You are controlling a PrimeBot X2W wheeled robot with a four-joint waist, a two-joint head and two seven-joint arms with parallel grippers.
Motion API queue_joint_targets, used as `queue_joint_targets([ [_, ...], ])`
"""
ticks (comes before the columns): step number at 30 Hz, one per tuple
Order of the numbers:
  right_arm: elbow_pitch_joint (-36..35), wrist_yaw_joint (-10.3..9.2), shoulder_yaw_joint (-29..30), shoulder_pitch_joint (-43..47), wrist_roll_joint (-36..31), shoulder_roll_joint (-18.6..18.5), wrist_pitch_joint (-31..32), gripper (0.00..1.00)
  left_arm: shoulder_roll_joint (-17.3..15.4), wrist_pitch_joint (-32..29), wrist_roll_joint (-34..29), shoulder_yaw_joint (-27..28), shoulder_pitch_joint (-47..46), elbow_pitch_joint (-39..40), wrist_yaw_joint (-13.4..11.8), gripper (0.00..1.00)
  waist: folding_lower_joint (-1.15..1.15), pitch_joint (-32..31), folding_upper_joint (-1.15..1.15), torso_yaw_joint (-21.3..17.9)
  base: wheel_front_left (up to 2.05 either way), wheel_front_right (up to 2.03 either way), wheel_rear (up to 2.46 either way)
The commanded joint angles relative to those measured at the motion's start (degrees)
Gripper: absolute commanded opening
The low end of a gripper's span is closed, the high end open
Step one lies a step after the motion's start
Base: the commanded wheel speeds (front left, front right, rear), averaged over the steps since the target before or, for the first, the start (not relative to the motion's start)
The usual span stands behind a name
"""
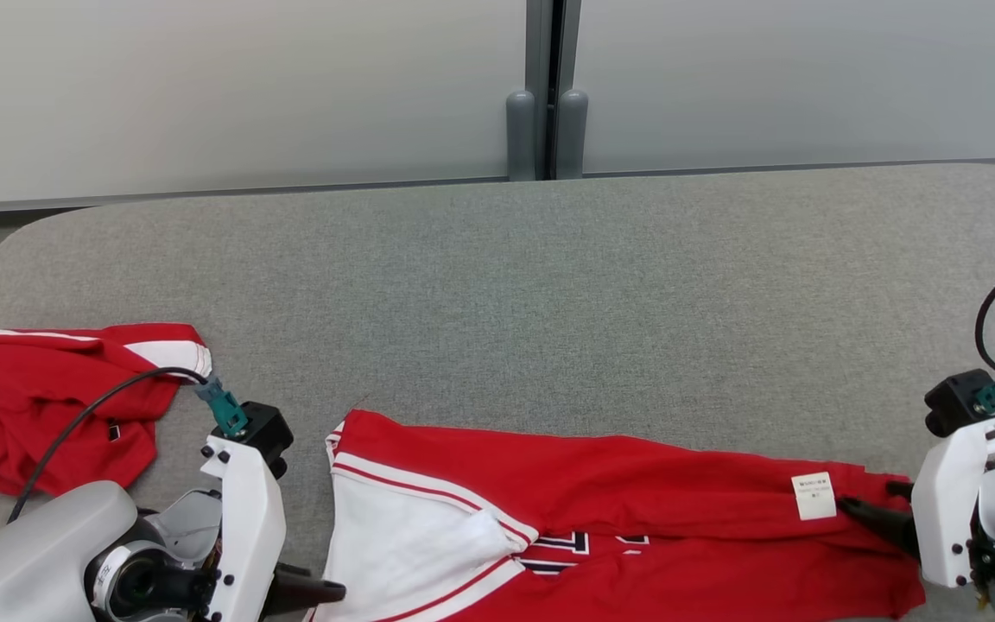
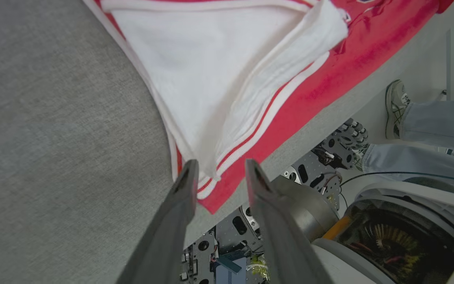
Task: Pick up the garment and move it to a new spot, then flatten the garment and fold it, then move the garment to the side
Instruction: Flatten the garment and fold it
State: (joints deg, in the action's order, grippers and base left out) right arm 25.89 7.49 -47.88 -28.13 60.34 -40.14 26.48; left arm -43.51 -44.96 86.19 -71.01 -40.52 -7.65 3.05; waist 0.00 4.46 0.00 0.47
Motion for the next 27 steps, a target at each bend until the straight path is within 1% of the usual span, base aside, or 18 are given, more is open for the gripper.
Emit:
queue_joint_targets([
  [1, -0.2, 0.02, 0.0, 0.7, 0.2, -0.3, 0.3, 1.00, -0.1, -0.2, -0.2, 0.0, 0.5, -0.3, 0.3, 1.00, 0.00, -0.1, 0.00, -0.1, 0.00, 0.00, 0.00],
  [8, -2.3, 0.02, 1.2, 3.5, 0.8, -1.8, 0.6, 1.00, -0.8, 1.3, 0.0, 0.8, 0.8, -0.6, 0.9, 1.00, 0.00, -2.2, 0.00, -0.4, 0.00, 0.00, 0.00],
  [12, -3.4, 0.02, 3.0, 5.4, 0.6, -3.1, -0.1, 1.00, -2.1, 3.2, -0.4, 1.9, 1.1, 0.6, 1.0, 1.00, 0.00, -4.1, 0.00, -0.5, 0.00, 0.00, 0.00],
  [17, -5.6, 0.02, 7.8, 7.8, 0.7, -3.5, -5.0, 1.00, -4.2, 8.5, -1.5, 4.7, 1.1, 3.8, 0.7, 1.00, 0.00, -5.3, 0.00, -0.1, 0.00, 0.00, 0.00],
  [21, -6.4, 0.02, 13.2, 10.0, -0.3, -2.2, -11.8, 1.00, -5.9, 15.9, -4.5, 7.3, 1.7, 6.9, -0.8, 1.00, 0.00, -5.7, 0.00, 0.2, 0.00, 0.00, 0.00],
  [23, -6.5, 0.02, 15.9, 11.4, -1.4, -1.3, -15.5, 1.00, -6.6, 21.0, -6.3, 9.1, 2.4, 8.6, -2.1, 1.00, 0.00, -5.9, 0.00, 0.4, 0.00, 0.00, 0.00],
  [24, -6.6, 0.02, 18.6, 12.8, -2.5, 0.0, -19.1, 1.00, -7.2, 26.3, -7.5, 10.8, 3.7, 10.0, -3.9, 1.00, 0.00, -6.0, 0.00, 0.7, 0.00, 0.00, 0.00],
  [25, -6.5, 0.02, 20.2, 13.5, -3.1, 0.6, -21.2, 1.00, -7.5, 29.3, -8.7, 11.7, 4.2, 10.7, -5.0, 1.00, 0.00, -6.0, 0.00, 0.8, 0.00, 0.00, 0.00],
  [27, -6.1, 0.02, 23.4, 14.8, -5.0, 2.0, -25.3, 1.00, -7.7, 35.5, -10.5, 13.8, 5.7, 11.5, -8.0, 1.00, 0.00, -5.9, 0.00, 1.0, 0.00, 0.00, 0.00],
])
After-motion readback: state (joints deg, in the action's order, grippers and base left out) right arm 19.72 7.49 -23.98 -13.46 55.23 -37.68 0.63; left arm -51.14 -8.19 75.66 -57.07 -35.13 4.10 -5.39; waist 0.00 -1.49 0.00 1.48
